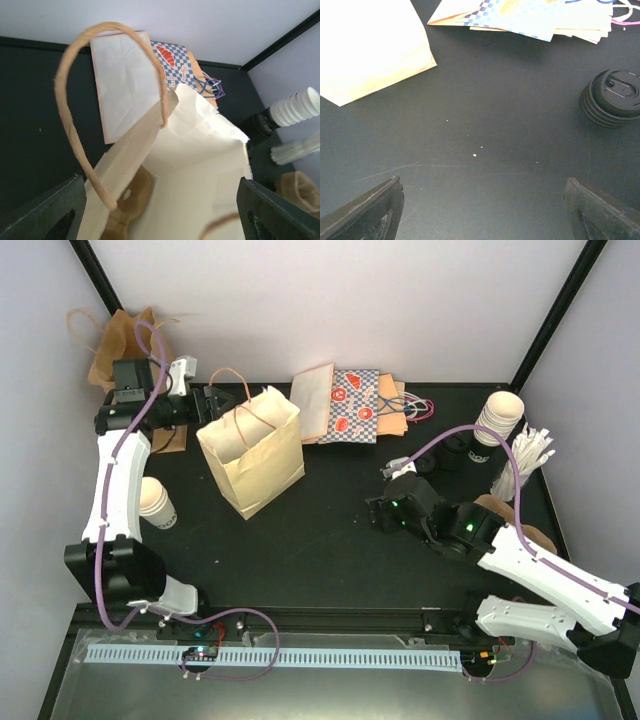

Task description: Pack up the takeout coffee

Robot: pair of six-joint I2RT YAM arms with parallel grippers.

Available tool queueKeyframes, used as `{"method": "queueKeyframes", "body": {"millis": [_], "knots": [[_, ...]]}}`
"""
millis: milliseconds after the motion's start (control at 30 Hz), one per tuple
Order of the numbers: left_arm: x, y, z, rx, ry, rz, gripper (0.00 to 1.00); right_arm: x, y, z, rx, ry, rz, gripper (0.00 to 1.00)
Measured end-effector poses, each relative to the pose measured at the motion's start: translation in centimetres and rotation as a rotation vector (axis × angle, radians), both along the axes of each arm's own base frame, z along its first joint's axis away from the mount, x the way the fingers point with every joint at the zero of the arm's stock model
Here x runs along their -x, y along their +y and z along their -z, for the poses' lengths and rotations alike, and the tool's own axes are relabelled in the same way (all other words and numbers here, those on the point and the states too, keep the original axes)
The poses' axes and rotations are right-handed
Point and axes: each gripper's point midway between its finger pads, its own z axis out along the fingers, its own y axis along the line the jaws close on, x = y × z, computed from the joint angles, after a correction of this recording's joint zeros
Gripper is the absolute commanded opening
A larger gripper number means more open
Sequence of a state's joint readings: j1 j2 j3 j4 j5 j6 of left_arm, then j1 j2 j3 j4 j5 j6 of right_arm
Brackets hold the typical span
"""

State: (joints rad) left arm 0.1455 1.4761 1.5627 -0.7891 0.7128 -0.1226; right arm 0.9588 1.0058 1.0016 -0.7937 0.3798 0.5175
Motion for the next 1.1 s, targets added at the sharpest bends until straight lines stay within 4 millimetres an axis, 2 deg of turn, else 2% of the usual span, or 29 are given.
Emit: {"method": "queueKeyframes", "body": {"millis": [67, 333, 433, 533, 667, 900, 967, 1100], "knots": [[0.8, 0.0, -0.4, -0.001, -0.005, -0.003, 0.98, 0.0, 0.0, 0.0, 0.002, -0.002, -0.002, 0.9], [6.5, -0.3, -2.4, -0.012, -0.067, -0.044, 0.99, 0.0, -0.1, -0.2, 0.009, -0.011, -0.011, 0.91], [8.4, 0.6, -2.8, -0.042, -0.086, -0.131, 0.99, 0.0, -0.1, -0.2, 0.011, -0.012, -0.013, 0.91], [9.6, 2.4, -2.6, -0.094, -0.083, -0.254, 0.99, 0.0, -0.1, -0.2, 0.012, -0.013, -0.014, 0.91], [10.9, 5.5, -0.6, -0.174, -0.014, -0.431, 0.99, 0.0, -0.1, -0.2, 0.016, -0.015, -0.018, 0.91], [13.3, 11.9, 6.3, -0.287, 0.236, -0.773, 0.99, 0.1, 0.0, -0.2, 0.02, -0.016, -0.029, 0.91], [13.6, 13.4, 7.8, -0.31, 0.3, -0.834, 0.99, 0.2, 0.0, -0.3, 0.013, -0.014, -0.035, 0.91], [12.9, 15.8, 10.1, -0.357, 0.426, -0.891, 0.86, 0.6, 0.0, -0.2, 0.004, -0.002, -0.05, 0.92]]}}
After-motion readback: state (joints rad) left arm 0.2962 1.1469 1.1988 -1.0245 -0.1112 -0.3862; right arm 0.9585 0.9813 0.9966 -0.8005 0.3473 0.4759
